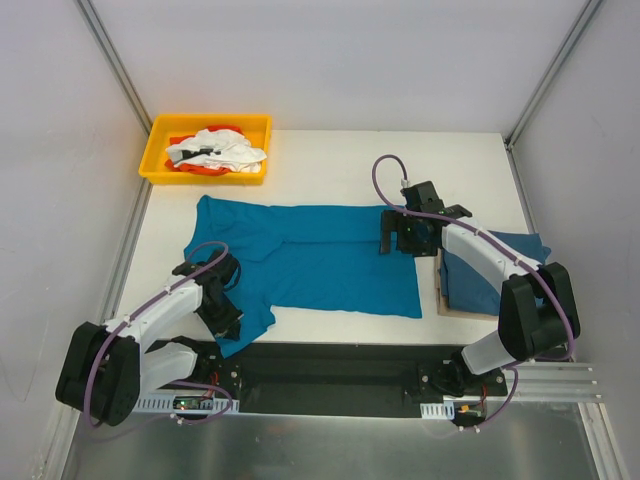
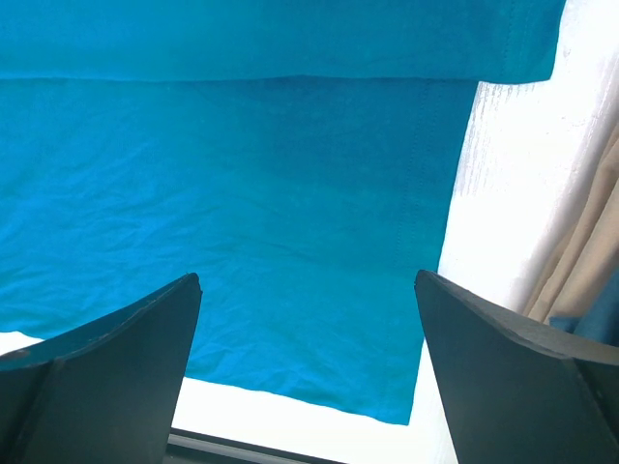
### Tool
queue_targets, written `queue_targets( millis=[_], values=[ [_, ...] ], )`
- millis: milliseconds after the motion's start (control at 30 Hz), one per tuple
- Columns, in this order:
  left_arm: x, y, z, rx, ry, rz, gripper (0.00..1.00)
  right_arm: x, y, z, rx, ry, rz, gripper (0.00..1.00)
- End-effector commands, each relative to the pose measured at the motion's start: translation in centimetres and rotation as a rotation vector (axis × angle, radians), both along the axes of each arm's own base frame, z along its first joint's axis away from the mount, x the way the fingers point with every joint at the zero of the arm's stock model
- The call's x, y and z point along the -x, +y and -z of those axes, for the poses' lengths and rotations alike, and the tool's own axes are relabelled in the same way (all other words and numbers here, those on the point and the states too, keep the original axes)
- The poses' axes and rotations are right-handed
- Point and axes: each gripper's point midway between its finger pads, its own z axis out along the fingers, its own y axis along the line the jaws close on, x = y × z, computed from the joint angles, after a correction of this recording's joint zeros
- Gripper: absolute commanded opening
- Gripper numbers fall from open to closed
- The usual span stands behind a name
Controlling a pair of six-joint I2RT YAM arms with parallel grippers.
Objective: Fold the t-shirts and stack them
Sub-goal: Grap the side of the flattened tshirt closest away from the robot with both arms
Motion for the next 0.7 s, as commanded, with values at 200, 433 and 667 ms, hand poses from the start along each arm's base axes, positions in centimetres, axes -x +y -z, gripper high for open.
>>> queue_targets(
  millis=[200,433,667],
  values=[
    [-2.3,1.0,-0.9,-0.062,-0.125,0.025,0.0,-0.2,-0.3,-0.7,0.004,-0.023,0.011,0.97],
    [-3.3,0.5,-2.0,-0.022,-0.206,0.054,0.0,2.1,-0.3,-0.2,-0.032,0.019,0.029,0.97],
    [-3.8,-0.1,-2.6,0.001,-0.216,0.084,0.0,6.2,-0.5,0.0,-0.056,0.041,0.028,0.97]
  ],
)
